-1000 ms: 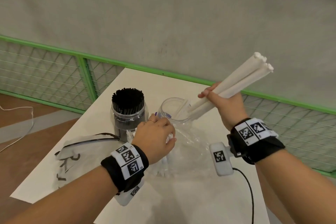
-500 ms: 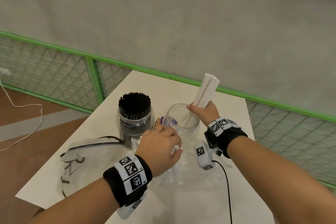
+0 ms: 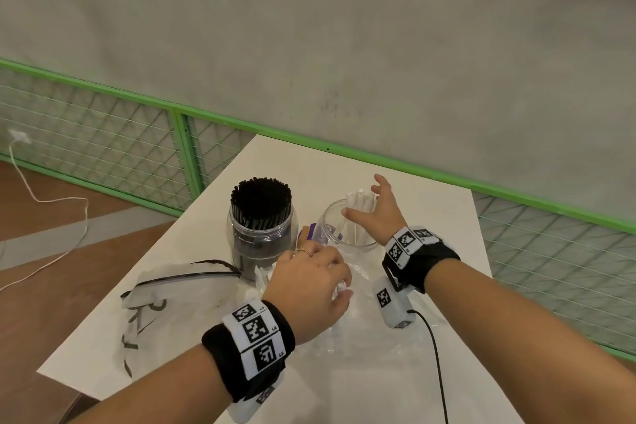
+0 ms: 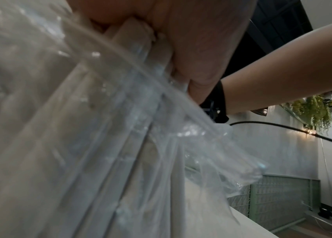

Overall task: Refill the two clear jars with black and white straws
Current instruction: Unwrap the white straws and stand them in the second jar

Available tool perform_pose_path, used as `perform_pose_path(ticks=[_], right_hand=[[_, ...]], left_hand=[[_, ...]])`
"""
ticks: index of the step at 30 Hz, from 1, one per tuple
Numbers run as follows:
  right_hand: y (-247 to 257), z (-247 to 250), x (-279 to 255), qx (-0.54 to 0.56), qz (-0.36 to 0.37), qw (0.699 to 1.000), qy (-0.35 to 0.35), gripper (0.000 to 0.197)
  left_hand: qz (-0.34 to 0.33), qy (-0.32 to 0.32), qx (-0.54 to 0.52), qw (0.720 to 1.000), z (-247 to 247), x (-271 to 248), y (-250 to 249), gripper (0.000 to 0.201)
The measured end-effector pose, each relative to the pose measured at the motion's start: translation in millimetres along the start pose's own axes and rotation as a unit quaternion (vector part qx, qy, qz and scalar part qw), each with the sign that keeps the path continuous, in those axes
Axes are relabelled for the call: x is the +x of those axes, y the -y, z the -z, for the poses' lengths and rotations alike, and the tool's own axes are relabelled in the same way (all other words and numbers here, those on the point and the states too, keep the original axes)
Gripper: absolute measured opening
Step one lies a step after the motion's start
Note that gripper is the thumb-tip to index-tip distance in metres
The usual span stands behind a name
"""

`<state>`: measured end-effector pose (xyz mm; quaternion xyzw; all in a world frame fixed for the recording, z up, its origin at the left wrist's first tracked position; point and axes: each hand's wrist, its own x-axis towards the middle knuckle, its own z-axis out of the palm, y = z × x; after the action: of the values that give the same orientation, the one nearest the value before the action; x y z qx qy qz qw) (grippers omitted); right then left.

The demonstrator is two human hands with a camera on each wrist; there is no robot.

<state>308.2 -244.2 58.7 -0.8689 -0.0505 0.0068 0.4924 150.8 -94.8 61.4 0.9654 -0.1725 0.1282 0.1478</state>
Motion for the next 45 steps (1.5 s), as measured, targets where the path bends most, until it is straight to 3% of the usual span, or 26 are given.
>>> perform_pose_path(ticks=[3,7,10,15,21,23,27,30,33,36,39,41,45], right_hand=[[7.7,-8.6,8.3,-0.138,0.058,0.988,0.04,0.088],[8.6,-19.6,19.4,-0.267,0.073,0.958,0.074,0.045],[5.5,-21.3,23.7,-0.226,0.08,0.969,0.053,0.032],[5.2,-17.8,33.1,-0.166,0.109,0.98,0.015,0.023],[5.8,-15.6,30.6,-0.037,0.083,0.995,-0.029,0.005],[3.8,-14.7,30.0,-0.014,0.093,0.995,-0.043,0.004],[-4.6,-12.1,31.2,-0.095,0.119,0.988,0.006,0.039],[-9.1,-10.5,32.2,-0.156,0.13,0.978,0.041,0.039],[-1.8,-2.2,27.1,-0.157,0.131,0.979,0.022,0.049],[11.4,15.2,6.3,-0.123,0.149,0.981,0.011,0.046],[22.6,37.0,-26.0,-0.057,0.146,0.988,0.019,0.029],[25.9,50.9,-48.2,-0.01,0.116,0.992,0.047,0.018],[18.5,61.1,-85.6,-0.037,0.071,0.979,0.188,0.035]], left_hand=[[0.003,0.009,0.001,1.0,-0.5,-0.2,0.6,0.023],[0.01,0.052,0.002,0.999,4.7,0.5,0.2,0.027],[0.012,0.068,-0.001,0.998,7.4,0.7,-0.1,0.029],[0.008,0.029,-0.008,1.0,2.3,1.1,1.9,0.025],[0.004,0.016,-0.007,1.0,0.1,2.6,3.2,0.025],[0.007,0.025,-0.01,1.0,0.7,2.8,3.3,0.026],[0.011,0.045,-0.01,0.999,2.1,3.8,3.1,0.028],[0.011,0.05,-0.013,0.999,3.4,3.7,2.9,0.029],[0.011,0.049,-0.013,0.999,3.5,3.6,3.4,0.028],[0.009,0.031,-0.014,0.999,1.6,3.6,5.0,0.025],[0.01,0.037,-0.015,0.999,1.6,4.8,6.3,0.025],[0.012,0.037,-0.016,0.999,3.0,5.5,6.6,0.025],[0.022,0.045,-0.019,0.999,6.0,8.3,6.7,0.029]])
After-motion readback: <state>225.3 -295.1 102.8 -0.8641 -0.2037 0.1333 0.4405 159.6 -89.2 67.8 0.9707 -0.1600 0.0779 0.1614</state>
